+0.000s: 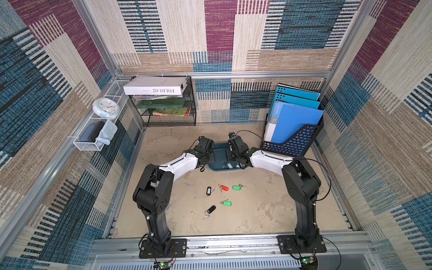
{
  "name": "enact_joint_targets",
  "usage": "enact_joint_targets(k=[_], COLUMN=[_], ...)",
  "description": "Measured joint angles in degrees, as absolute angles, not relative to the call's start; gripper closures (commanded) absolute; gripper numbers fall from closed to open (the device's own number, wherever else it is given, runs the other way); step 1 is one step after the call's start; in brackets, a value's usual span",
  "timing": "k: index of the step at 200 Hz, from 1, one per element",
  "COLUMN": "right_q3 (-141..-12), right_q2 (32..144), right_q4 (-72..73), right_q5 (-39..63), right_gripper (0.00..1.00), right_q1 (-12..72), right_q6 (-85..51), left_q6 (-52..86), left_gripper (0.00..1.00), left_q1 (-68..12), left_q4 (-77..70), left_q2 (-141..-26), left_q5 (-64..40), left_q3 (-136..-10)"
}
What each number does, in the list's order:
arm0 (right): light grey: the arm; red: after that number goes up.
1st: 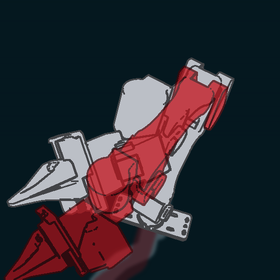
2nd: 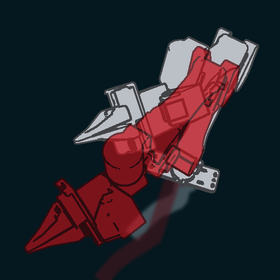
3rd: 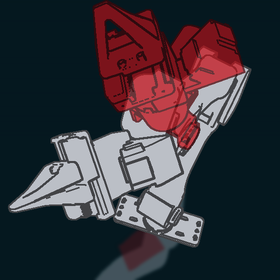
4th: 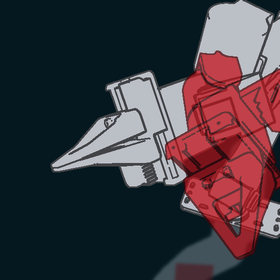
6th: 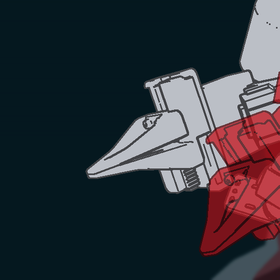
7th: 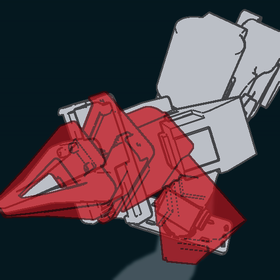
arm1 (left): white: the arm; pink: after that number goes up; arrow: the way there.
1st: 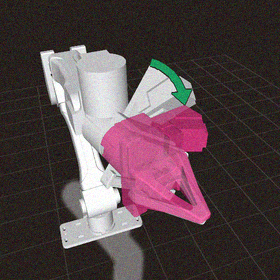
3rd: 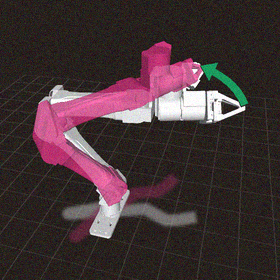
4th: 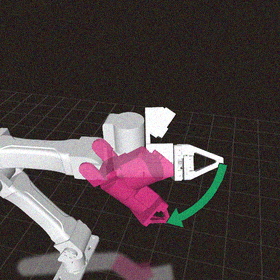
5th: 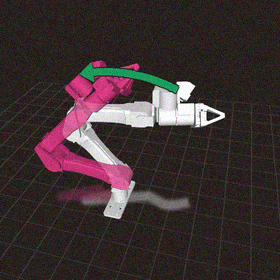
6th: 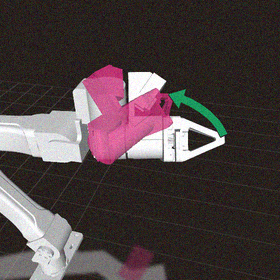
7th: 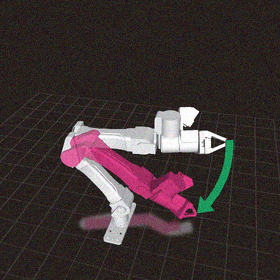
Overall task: Take the keys out of the storage box
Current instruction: Adjust the key in the storage box.
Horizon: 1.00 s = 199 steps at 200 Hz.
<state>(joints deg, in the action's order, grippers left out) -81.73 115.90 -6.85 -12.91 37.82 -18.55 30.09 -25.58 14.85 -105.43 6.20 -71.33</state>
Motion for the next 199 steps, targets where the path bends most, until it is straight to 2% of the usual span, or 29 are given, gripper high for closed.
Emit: enact_joint_targets(k=[13,25,33,47,57,71,80,92,106,148,172,181,199], right_q3=[-82.41,-82.37,-82.00,-81.56,-81.60,-82.15,-82.67,-83.07,-83.94,-87.66,-88.42,-88.75,-88.99], right_q2=[115.92,115.92,115.92,115.98,116.09,116.25,116.36,116.49,117.56,123.02,123.66,124.03,124.73], right_q4=[-7.90,-7.90,-7.92,-8.58,-8.78,-9.43,-9.93,-10.00,-10.46,-13.80,-14.00,-14.00,-13.98], right_q5=[-12.14,-11.88,-11.90,-11.92,-11.86,-11.70,-11.31,-10.13,-9.41,-8.56,-8.80,-8.99,-9.93], right_gripper=[0.76,0.91,0.96,0.97,0.88,0.60,0.48,0.41,0.39,0.39,0.46,0.52,0.72], right_q1=[37.82,37.80,37.76,37.63,37.56,37.50,37.50,37.45,37.45,37.50,37.50,37.50,37.71], right_q6=[-18.17,-18.17,-18.13,-18.17,-18.15,-18.28,-18.26,-18.15,-17.69,-16.86,-16.64,-16.45,-15.75], left_q6=[30.44,30.87,30.94,31.09,31.09,31.29,31.27,31.27,31.29,31.27,31.27,31.27,31.29], left_gripper=[1.00,1.00,1.00,1.00,1.00,1.00,1.00,1.00,1.00,1.00,1.00,1.00,1.00], left_q1=[-25.63,-25.63,-25.63,-25.61,-25.63,-25.61,-25.61,-25.61,-25.61,-25.63,-25.67,-25.69,-25.69], left_q4=[15.31,15.40,15.42,15.38,15.38,15.42,15.42,15.20,14.92,13.54,13.56,13.65,13.87], left_q2=[-105.56,-105.71,-105.78,-105.78,-105.78,-105.78,-105.78,-105.75,-105.56,-104.75,-104.47,-104.31,-103.98], left_q5=[5.98,5.56,5.28,4.71,4.69,4.58,4.58,4.60,4.62,4.12,4.27,4.36,4.54], left_q3=[-71.59,-71.61,-71.61,-71.57,-71.57,-71.57,-71.57,-71.37,-70.91,-69.69,-69.43,-69.28,-68.88])
